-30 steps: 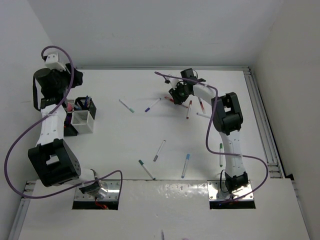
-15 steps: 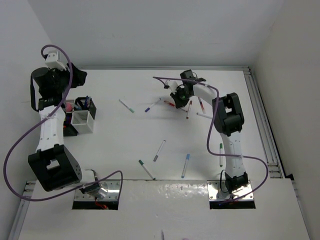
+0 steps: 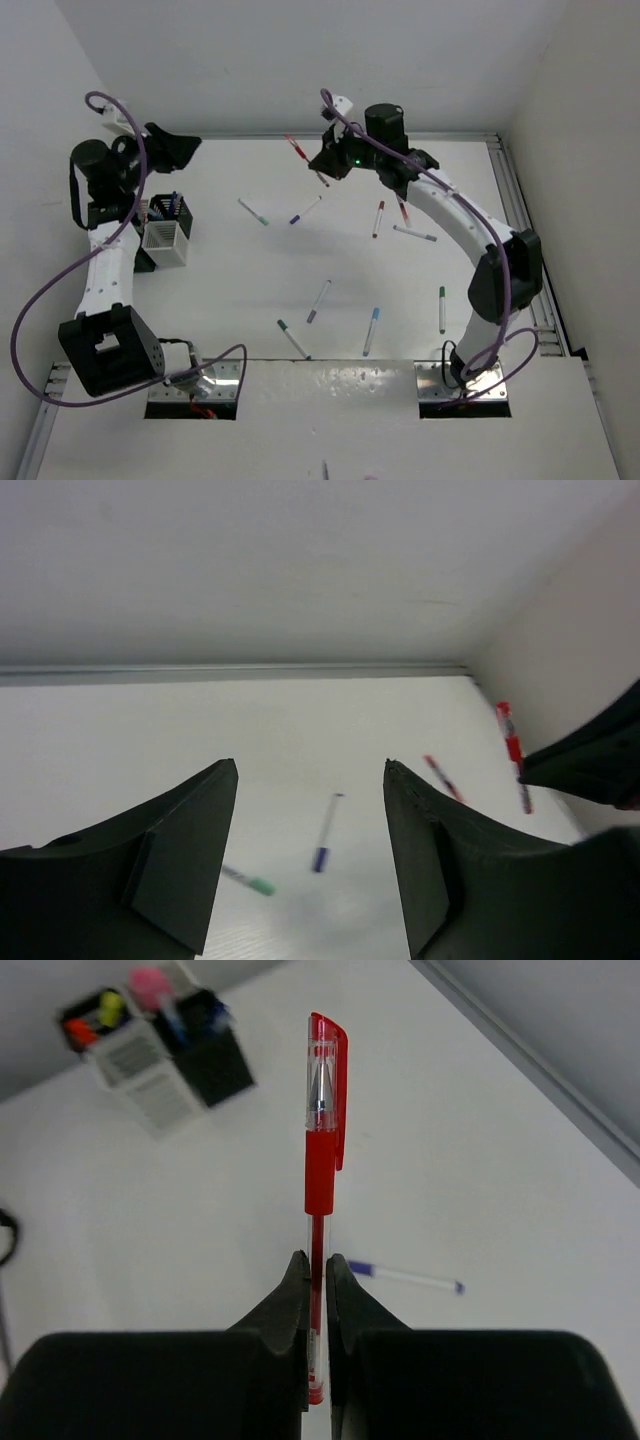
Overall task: Sort the stationery into containers
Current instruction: Pick up the pen from the center of the board, then place the pen in the storage box.
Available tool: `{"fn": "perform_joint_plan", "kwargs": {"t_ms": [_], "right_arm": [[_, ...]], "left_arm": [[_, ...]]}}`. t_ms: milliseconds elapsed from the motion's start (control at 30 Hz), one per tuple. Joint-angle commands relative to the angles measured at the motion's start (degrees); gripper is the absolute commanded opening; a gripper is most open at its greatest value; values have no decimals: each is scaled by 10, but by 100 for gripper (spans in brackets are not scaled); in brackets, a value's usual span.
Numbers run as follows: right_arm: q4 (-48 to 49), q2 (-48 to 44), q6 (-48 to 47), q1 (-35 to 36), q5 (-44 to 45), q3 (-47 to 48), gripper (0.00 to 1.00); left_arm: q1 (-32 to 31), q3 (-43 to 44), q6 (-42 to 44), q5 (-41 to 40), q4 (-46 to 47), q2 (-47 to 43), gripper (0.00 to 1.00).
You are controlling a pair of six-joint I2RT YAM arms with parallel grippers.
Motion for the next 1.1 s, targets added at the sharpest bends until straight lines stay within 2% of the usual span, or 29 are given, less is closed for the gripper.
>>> {"fn": "perform_joint_plan", "kwargs": {"t_ms": [0, 100, 300, 400, 567, 633, 700, 733, 767, 800, 833, 867, 933, 967, 1000, 1033, 1067], "right_arm": [[57, -33, 95, 49, -55, -15, 0], [72, -52, 123, 83, -57, -18, 0], [60, -56, 137, 113, -64, 5, 0], [61, -60, 142, 126, -71, 8, 0], [60, -61, 141, 134, -70, 21, 0], [61, -59, 145, 134, -69, 25, 0], [64, -60, 147, 134, -70, 26, 0], [64, -58, 147, 135, -71, 27, 0], [64, -59, 146, 136, -71, 26, 0], [61, -58, 144, 137, -71, 26, 0], [57, -58, 139, 134, -71, 26, 0], [56, -58, 135, 132, -71, 25, 12], [54, -60, 142, 122, -66, 19, 33], [50, -60, 146, 108, -63, 9, 53], [47, -64, 145, 99, -48, 5, 59], [43, -66, 138, 78, -43, -2, 61], [38, -66, 131, 67, -40, -9, 62]], "left_arm": [[-44, -32, -121, 94, 115, -15, 66], [-99, -22, -142, 139, 133, -15, 67], [-151, -27, -179, 169, 170, -32, 68], [-168, -11, -144, 163, 113, -30, 70], [-185, -14, -143, 156, 92, -20, 69], [-190, -18, -140, 149, 92, -22, 62], [-192, -19, -140, 149, 95, -23, 52], [-192, -18, -140, 146, 97, -22, 36], [-192, -17, -140, 143, 98, -22, 28], [-191, -16, -142, 141, 96, -22, 13], [-183, -14, -141, 132, 91, -22, 5], [-175, -14, -143, 127, 85, -23, 0], [-145, -12, -145, 112, 83, -22, 0], [-131, -6, -118, 107, 64, -22, 0], [-104, 6, -92, 85, 39, -19, 0], [-90, 42, -56, 67, -25, -12, 0], [-77, 63, 27, 53, -55, -8, 0]]}}
